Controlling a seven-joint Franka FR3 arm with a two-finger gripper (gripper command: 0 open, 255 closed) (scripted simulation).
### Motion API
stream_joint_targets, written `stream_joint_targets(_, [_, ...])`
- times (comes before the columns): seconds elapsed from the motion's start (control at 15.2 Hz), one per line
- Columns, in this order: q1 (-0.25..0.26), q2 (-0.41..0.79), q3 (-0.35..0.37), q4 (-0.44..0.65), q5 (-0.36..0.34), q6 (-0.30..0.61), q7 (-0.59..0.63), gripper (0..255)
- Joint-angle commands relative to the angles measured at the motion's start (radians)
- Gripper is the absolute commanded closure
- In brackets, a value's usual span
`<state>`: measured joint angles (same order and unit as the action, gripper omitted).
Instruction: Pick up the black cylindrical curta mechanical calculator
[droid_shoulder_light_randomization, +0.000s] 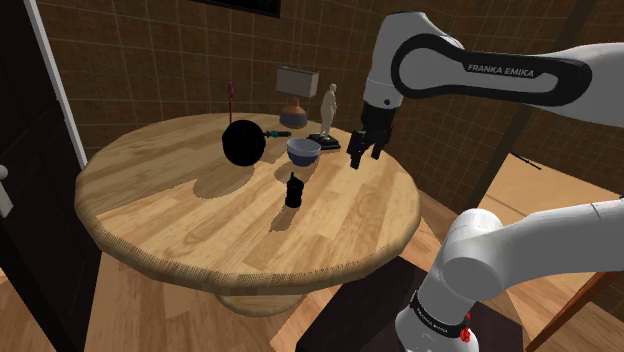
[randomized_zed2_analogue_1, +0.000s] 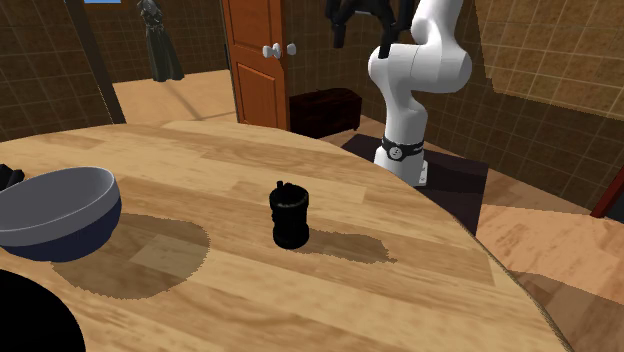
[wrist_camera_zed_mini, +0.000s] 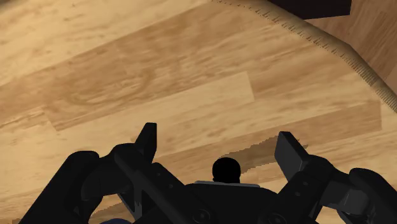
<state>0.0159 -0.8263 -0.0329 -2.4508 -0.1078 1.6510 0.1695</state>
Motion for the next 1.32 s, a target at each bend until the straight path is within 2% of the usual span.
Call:
stream_joint_targets(0.0, [0.0,0.0,0.0,0.0,0.0,0.0,0.0,0])
stream_joint_targets(0.59, [0.015,0.341,-0.025,0.076,-0.003,0.252,-0.024,0])
stream_joint_targets(1.25, [0.029,0.743,-0.039,0.287,0.017,0.428,-0.063,0])
